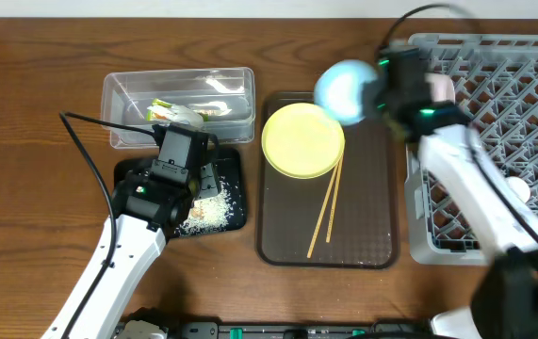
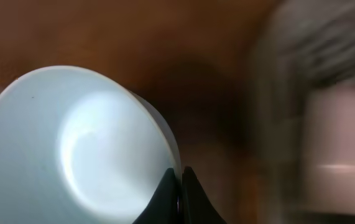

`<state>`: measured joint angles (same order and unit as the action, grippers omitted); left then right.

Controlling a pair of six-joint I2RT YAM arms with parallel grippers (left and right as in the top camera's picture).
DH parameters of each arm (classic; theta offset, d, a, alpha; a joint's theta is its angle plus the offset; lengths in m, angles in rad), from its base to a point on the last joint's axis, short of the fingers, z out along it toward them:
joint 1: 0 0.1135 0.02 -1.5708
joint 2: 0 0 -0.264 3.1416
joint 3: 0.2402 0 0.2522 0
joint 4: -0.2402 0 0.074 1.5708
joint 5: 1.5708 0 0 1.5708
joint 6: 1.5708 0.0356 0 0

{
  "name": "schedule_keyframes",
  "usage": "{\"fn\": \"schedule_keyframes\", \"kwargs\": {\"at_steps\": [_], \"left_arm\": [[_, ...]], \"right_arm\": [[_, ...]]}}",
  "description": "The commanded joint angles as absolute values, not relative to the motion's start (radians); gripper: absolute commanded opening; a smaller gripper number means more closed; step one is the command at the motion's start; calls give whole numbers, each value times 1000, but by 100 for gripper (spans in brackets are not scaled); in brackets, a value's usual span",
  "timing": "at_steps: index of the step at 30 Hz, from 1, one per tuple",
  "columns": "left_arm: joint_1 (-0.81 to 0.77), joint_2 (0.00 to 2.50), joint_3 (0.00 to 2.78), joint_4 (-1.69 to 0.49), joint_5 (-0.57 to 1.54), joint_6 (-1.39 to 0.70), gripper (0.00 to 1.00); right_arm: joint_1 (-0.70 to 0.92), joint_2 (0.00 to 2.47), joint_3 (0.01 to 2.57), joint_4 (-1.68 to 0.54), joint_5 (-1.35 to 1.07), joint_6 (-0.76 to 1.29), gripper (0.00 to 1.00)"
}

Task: Sort waste into correct bins and load items into the dishwasher rack
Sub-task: 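Carry the light-blue bowl into the rack beside the pink bowl and release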

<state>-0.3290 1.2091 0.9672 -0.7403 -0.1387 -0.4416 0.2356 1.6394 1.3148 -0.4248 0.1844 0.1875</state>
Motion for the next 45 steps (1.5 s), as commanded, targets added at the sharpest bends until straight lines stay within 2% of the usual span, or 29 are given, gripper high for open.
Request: {"fn": "schedule_keyframes", "kwargs": {"at_steps": [1,5,9,19,24,31,45], "left_arm": [[-326,1208,973,-743,-158,-443,64],[-326,1208,973,-742,-158,-443,64],[-326,1208,973,-736,-158,-443,64],[-326,1208,973,-728,-158,-443,64],[-326,1208,973,-728,-158,-443,64],[-326,1208,973,-728,-158,-443,64],[-326,1208,973,-728,-158,-443,64]], "right_arm": [[157,1584,1334,-391,414,40,1],[68,1583,1334,-273,649,-109,1],[-15,1622,1334,-138,733,-355,1],[-137,1816,1334,194,978,-580,1],[-139,1899,1334,279,1037,-585,1],[-122,1989,1333,264,1036,-569,1],[-8,2007,1333,-12,957,-262,1]]}}
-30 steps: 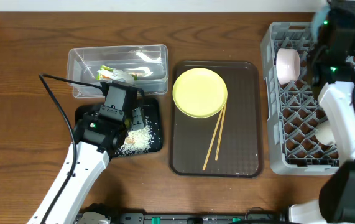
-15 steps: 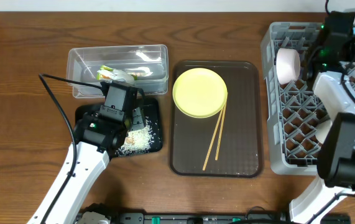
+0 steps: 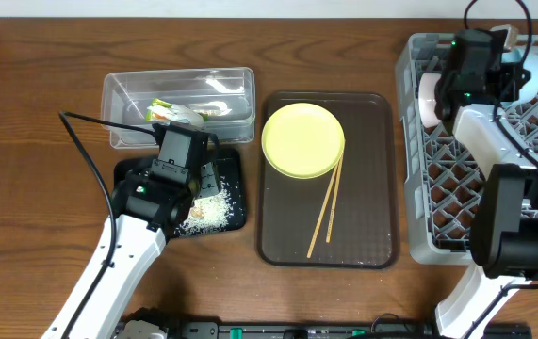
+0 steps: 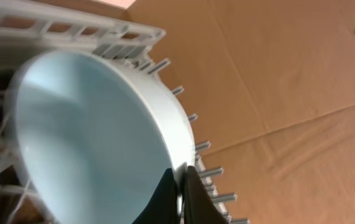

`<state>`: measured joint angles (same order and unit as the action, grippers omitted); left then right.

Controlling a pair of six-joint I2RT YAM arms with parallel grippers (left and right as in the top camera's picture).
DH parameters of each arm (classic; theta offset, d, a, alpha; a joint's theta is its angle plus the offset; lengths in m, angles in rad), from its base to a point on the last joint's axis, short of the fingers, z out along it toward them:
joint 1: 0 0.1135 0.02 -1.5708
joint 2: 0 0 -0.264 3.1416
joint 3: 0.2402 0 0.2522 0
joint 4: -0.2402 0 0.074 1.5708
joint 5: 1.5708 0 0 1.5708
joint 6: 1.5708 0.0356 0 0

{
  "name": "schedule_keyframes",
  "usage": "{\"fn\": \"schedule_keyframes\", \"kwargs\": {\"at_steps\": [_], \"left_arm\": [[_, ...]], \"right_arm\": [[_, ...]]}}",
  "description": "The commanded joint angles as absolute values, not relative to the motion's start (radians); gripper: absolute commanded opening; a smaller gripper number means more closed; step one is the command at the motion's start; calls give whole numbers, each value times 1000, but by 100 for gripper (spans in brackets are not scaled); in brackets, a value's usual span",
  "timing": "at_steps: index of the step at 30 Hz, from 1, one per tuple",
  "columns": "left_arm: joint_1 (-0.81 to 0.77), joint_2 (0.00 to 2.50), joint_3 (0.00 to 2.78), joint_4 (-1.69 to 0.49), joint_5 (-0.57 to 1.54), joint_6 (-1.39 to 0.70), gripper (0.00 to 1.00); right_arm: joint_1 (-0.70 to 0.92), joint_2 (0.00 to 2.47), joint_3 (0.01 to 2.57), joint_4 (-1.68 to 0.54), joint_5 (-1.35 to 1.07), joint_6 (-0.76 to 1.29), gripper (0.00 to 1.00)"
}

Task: Sort waste into correct bins and load items into the dishwasher rack
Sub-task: 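Carry the light-blue bowl into the rack beside the pink bowl and release, then move the right gripper to the chopsticks and grasp one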

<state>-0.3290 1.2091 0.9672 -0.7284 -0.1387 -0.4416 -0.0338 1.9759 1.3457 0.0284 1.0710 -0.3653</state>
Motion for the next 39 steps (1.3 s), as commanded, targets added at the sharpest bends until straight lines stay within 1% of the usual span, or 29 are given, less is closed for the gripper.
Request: {"fn": "schedule_keyframes", "kwargs": {"at_steps": [1,3,4,6,8,12,15,18,20,23,26,27,29,31,34,39], "left_arm": [[-326,1208,973,-728,-158,-443,64],[-326,1208,973,-728,-158,-443,64],[-326,1208,973,-728,-158,-443,64],[-326,1208,973,-729,-158,-443,64],[-326,1208,973,-728,-158,-443,64],[-326,1208,973,-729,-158,-443,64],[-326,1208,973,-729,-158,-443,64],[-326,1208,973,-729,-158,-443,64],[-326,1208,973,-729,-158,-443,64],[-326,1208,973,-728,-158,-443,64],[-326,1208,973,-728,-158,-443,64],[-326,1208,973,-728,-158,-443,64],[-326,1208,973,-728,-158,-443,64],[-326,1208,973,-728,-158,-443,64],[-326,1208,973,-728,-158,-443,64],[-326,1208,973,-728,-158,-443,63]], "right_arm": [[-2,2007,1333,-25,957,-243,1],[7,2001,1333,-42,957,-216,2],[11,1997,1333,-46,957,-207,5],[20,1978,1333,-57,952,-187,13],[26,1948,1333,-71,910,-187,24],[34,1855,1333,-137,760,-152,50],[34,1760,1333,-235,614,-60,56],[34,1662,1333,-353,412,24,58],[35,1599,1333,-449,200,56,61],[38,1548,1333,-577,-113,92,59],[66,1551,1331,-713,-291,140,56],[82,1557,1326,-756,-307,149,55],[123,1573,1312,-847,-311,160,55],[174,1594,1287,-905,-309,160,57],[257,1628,1223,-915,-263,191,57],[388,1707,1127,-883,-131,323,56]]}}
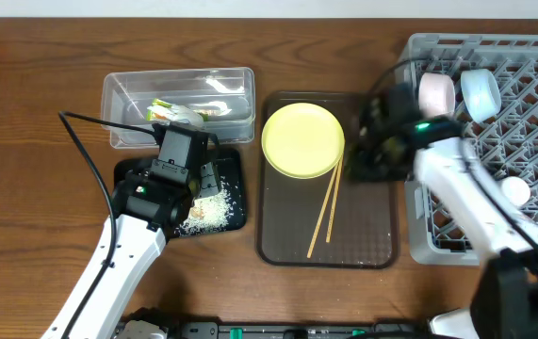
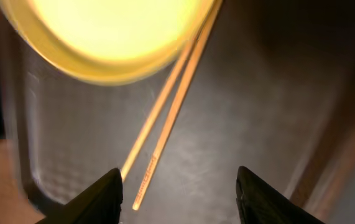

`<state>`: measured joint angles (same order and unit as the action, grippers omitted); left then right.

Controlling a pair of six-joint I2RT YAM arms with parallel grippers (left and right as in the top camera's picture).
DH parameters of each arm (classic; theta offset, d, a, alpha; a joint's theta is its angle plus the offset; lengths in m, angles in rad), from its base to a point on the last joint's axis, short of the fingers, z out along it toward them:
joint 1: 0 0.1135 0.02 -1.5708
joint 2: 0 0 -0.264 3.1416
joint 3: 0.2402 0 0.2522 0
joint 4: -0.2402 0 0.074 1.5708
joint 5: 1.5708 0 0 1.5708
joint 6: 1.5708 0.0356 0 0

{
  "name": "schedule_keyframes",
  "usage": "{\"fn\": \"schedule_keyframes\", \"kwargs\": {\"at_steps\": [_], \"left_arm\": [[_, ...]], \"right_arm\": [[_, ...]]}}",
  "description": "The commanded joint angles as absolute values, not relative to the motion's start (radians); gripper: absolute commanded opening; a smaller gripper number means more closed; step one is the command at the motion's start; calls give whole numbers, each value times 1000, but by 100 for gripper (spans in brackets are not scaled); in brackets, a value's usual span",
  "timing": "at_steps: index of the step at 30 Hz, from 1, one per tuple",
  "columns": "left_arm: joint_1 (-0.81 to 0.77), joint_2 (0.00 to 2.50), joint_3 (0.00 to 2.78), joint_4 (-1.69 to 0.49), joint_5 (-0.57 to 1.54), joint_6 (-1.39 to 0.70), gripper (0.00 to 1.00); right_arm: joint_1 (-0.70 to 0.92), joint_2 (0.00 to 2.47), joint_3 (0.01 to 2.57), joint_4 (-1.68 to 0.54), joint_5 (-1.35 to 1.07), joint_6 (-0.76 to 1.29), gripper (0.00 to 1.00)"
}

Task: Sort waste into correct bins and load items into the dishwasher rack
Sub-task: 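Move the right gripper to the chopsticks and grasp one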

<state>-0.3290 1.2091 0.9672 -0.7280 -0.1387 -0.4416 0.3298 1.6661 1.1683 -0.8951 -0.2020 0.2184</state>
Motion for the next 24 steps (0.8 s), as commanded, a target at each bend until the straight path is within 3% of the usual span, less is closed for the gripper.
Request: {"fn": "schedule_keyframes", "kwargs": {"at_steps": [1,9,13,17,21,24], "left_arm": [[-326,1208,973,-728,-158,-443,64],[-326,1208,973,-729,-158,-443,64],[-326,1208,973,-729,-158,-443,64],[-326,1208,973,-729,-158,-443,64],[-326,1208,973,-729,-158,-443,64],[-326,1208,973,-729,-158,-443,64]], "right_arm": [[406,1724,1115,-870,-116,342,56],[500,1879,1093,-825,-49,416,54],[503,1914,1093,-833,-49,434,42],[496,1909,1093,-839,-30,440,15],[466,1897,1094,-853,-27,441,1],[422,1855,1102,-864,-25,422,1]]}}
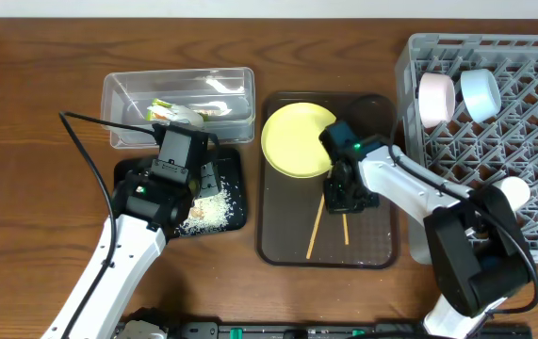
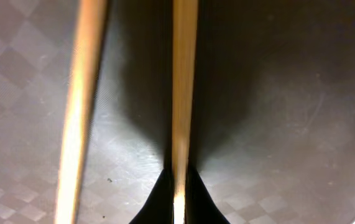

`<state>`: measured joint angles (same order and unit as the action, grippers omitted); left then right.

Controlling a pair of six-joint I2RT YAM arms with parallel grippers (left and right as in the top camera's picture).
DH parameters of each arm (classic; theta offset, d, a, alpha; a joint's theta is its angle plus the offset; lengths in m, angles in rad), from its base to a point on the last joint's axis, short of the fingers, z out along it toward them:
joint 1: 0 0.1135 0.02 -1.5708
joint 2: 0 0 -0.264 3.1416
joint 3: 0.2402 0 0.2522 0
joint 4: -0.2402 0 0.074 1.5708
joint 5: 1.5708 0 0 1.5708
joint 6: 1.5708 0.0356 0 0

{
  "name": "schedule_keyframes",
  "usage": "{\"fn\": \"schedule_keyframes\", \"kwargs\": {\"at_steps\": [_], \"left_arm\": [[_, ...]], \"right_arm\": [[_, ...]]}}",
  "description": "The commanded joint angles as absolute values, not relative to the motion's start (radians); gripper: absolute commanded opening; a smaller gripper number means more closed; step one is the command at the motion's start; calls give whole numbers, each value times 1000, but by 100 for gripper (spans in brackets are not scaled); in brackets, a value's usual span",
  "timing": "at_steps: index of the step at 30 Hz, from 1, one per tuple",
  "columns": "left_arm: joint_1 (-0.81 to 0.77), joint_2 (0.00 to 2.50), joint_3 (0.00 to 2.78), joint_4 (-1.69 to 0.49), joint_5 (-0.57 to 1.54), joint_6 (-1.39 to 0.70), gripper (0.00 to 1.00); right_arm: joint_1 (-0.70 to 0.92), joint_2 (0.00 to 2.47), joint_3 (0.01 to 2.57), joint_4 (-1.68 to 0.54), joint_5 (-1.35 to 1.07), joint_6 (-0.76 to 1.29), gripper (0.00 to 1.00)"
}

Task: Sort waste into correct bins and load items into the dishwasher rack

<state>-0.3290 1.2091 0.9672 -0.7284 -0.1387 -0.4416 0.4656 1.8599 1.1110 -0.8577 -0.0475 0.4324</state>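
Observation:
Two wooden chopsticks lie on the brown tray [image 1: 374, 240]. My right gripper [image 1: 344, 195] is low over the tray and shut on one chopstick [image 2: 184, 93], whose free end shows in the overhead view [image 1: 346, 229]. The other chopstick [image 2: 84, 106] lies loose to its left [image 1: 315, 232]. A yellow plate [image 1: 292, 141] rests on the tray's far end. In the grey dishwasher rack [image 1: 495, 151] stand a pink cup [image 1: 435, 99] and a light blue bowl [image 1: 480, 94]. My left arm [image 1: 170, 174] hangs over the black tray [image 1: 236, 202]; its fingers are hidden.
A clear plastic bin [image 1: 179, 99] with wrappers stands at the back left. White food scraps [image 1: 210, 212] lie on the black tray. A white round item [image 1: 516, 191] sits in the rack's right part. A black cable [image 1: 89, 151] crosses the table at the left.
My right gripper was open above the chopsticks beside the plate. Now it is down at the tray and shut on one chopstick, which lies apart from the other. The left arm is unmoved.
My right gripper first held the light blue bowl over the tray's far right corner, then held it at the rack's back edge. Later the bowl stood in the rack beside the pink cup and the gripper was open over the chopsticks. Now it grips one chopstick.

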Motion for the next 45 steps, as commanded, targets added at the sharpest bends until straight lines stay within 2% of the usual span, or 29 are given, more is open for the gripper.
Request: {"fn": "schedule_keyframes", "kwargs": {"at_steps": [1,10,14,19,27,29,30,32,33,39,42,45], "left_arm": [[-326,1208,973,-729,-158,-443,64],[-326,1208,973,-728,-158,-443,64],[-326,1208,973,-728,-158,-443,64],[-326,1208,973,-728,-158,-443,64],[-326,1208,973,-728,-158,-443,64],[-326,1208,973,-728,-158,-443,64],[-326,1208,973,-728,-158,-443,64],[-326,1208,973,-728,-158,-443,64],[-326,1208,973,-728,-158,-443,64],[-326,1208,973,-728,-158,-443,64],[-326,1208,973,-728,-158,-443,64],[-326,1208,973,-728,-158,-443,64]], "right_arm": [[403,1831,1105,-865,-18,410,1],[241,1541,1147,-880,1,192,1],[159,1435,1147,-941,36,159,1],[68,1415,1143,-1028,109,158,1],[-16,1462,1085,-1035,107,133,3],[-15,1468,1084,-1025,91,133,8],[-13,1468,1085,-1018,80,133,16],[-12,1467,1092,-1001,64,133,43],[-11,1466,1099,-994,58,133,46],[34,1450,1170,-978,-69,179,46],[106,1444,1173,-925,-185,190,47],[208,1454,1173,-891,-200,232,50]]}}
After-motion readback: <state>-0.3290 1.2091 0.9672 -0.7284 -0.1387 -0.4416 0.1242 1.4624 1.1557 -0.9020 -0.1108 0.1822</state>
